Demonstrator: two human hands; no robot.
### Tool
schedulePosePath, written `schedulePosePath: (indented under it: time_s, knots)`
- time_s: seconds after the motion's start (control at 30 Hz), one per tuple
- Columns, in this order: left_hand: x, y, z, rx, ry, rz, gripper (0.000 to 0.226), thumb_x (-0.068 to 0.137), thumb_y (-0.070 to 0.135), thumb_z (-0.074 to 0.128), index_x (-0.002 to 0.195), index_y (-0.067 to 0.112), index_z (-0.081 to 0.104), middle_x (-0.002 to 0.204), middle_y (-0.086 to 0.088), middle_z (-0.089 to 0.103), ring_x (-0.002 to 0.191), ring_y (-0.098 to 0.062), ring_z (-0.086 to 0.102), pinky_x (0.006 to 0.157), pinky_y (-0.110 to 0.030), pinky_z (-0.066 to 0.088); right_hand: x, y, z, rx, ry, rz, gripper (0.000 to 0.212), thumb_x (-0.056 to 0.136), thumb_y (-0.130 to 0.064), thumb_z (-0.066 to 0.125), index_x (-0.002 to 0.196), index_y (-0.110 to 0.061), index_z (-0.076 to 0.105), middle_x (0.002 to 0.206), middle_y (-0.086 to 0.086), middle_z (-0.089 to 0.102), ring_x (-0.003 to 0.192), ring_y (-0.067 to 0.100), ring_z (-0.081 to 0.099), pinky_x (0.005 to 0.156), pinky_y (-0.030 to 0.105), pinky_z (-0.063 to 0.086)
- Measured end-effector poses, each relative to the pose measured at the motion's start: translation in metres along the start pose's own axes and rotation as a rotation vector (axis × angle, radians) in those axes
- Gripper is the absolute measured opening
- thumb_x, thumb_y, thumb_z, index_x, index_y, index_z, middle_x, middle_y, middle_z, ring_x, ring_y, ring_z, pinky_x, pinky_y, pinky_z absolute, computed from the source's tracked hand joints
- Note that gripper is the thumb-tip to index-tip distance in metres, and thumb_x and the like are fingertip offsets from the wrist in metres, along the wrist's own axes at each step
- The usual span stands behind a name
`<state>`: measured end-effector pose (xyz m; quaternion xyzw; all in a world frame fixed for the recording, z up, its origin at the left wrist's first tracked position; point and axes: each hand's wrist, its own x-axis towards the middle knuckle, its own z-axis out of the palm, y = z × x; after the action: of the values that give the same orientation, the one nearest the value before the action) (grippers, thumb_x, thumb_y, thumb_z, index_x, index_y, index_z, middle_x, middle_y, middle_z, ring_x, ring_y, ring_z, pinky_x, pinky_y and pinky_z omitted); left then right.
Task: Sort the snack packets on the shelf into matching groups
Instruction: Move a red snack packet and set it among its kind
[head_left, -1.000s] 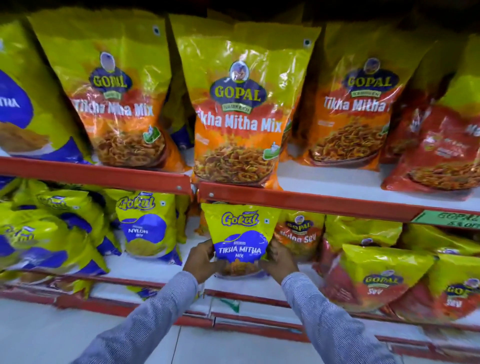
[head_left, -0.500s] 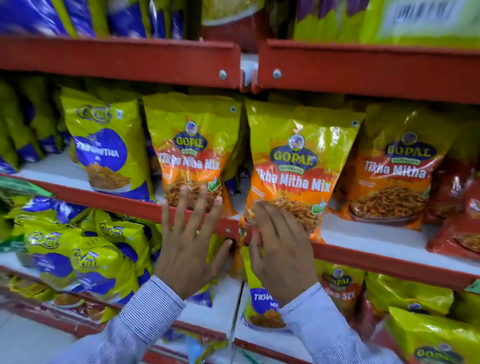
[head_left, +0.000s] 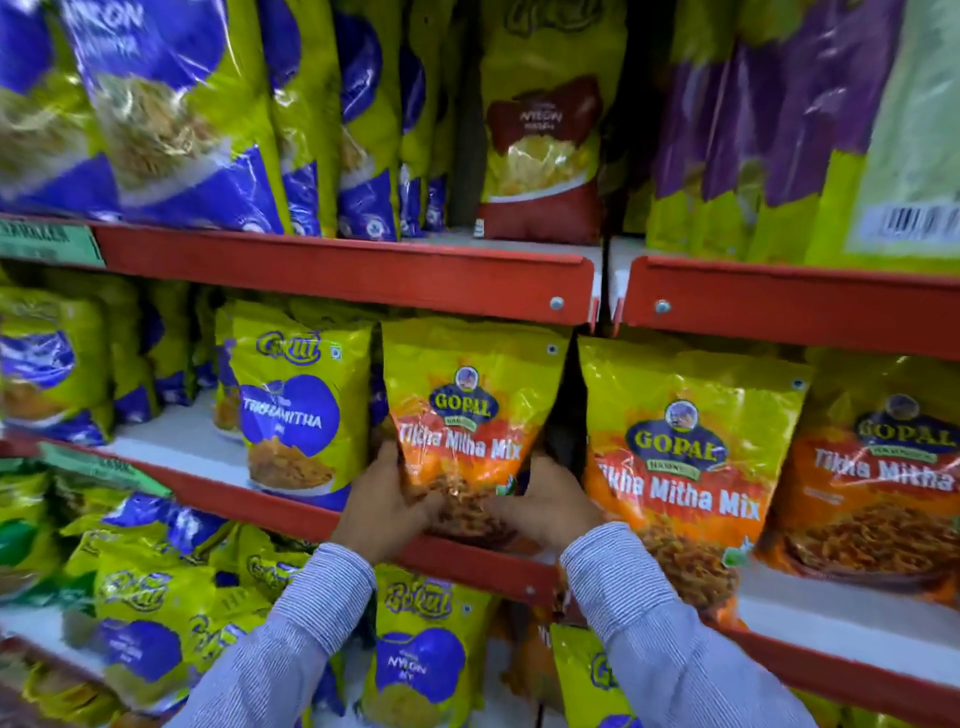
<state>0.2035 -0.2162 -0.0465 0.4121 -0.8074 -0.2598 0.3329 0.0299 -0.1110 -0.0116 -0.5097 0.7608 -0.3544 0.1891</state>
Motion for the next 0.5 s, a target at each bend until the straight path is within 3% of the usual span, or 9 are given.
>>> schedulePosePath:
  time_s: [0.07, 0.13, 0.23, 0.37, 0.4, 0.5]
  knots:
    - [0.006, -0.006, 0.003, -0.185, -0.04, -0.071, 0.086, 0.056, 0.051, 0.071, 0.13, 0.009, 0.055, 0.116, -0.014, 0.074, 0.107, -0.031, 0.071, 0.095, -0.043, 0.056, 0.005, 0.002, 0.0, 0.159, -0.049, 0.044, 0.036, 0.075, -0.018, 0.082, 0.1, -0.027, 0.059, 0.11, 0.0, 0.072, 0.098, 0.018, 0.066, 0.082, 0.026, 0.049]
    - [0.007, -0.012, 0.004, -0.326, -0.037, -0.089, 0.076, 0.05, 0.048, 0.073, 0.119, 0.02, 0.062, 0.109, -0.006, 0.077, 0.1, -0.019, 0.073, 0.095, -0.049, 0.058, 0.008, 0.005, 0.005, 0.28, -0.026, 0.032, 0.038, 0.071, -0.013, 0.084, 0.088, -0.03, 0.055, 0.094, -0.013, 0.069, 0.084, 0.007, 0.065, 0.07, 0.02, 0.051]
    - [-0.003, -0.016, 0.006, -0.479, 0.014, -0.044, 0.066, 0.048, 0.035, 0.079, 0.111, 0.024, 0.065, 0.099, 0.0, 0.079, 0.092, -0.013, 0.073, 0.084, -0.038, 0.061, -0.001, 0.009, 0.008, 0.317, 0.058, -0.052, 0.05, 0.064, -0.007, 0.087, 0.095, -0.032, 0.056, 0.088, -0.017, 0.066, 0.089, 0.013, 0.068, 0.066, 0.016, 0.049]
    - [-0.031, -0.001, -0.004, -0.572, 0.13, 0.058, 0.054, 0.049, 0.029, 0.079, 0.102, 0.023, 0.069, 0.09, 0.015, 0.082, 0.081, 0.002, 0.073, 0.071, -0.014, 0.057, -0.03, 0.007, 0.002, 0.402, 0.124, -0.232, 0.056, 0.06, -0.008, 0.087, 0.097, -0.038, 0.059, 0.103, -0.007, 0.074, 0.1, 0.018, 0.071, 0.089, 0.043, 0.058]
    - [-0.039, 0.006, -0.009, -0.583, 0.154, 0.092, 0.051, 0.05, 0.028, 0.08, 0.1, 0.023, 0.07, 0.092, 0.017, 0.081, 0.083, 0.002, 0.073, 0.072, -0.013, 0.057, -0.04, 0.006, -0.002, 0.436, 0.129, -0.275, 0.054, 0.059, -0.013, 0.086, 0.099, -0.04, 0.062, 0.104, -0.007, 0.076, 0.099, 0.015, 0.072, 0.088, 0.041, 0.059]
    - [-0.059, 0.033, -0.024, -0.62, 0.203, 0.191, 0.048, 0.054, 0.025, 0.084, 0.101, 0.022, 0.073, 0.098, 0.011, 0.082, 0.088, -0.005, 0.075, 0.076, -0.019, 0.061, -0.069, 0.002, -0.027, 0.469, 0.168, -0.39, 0.053, 0.057, -0.017, 0.085, 0.102, -0.039, 0.068, 0.098, -0.014, 0.08, 0.088, 0.003, 0.074, 0.076, 0.017, 0.057]
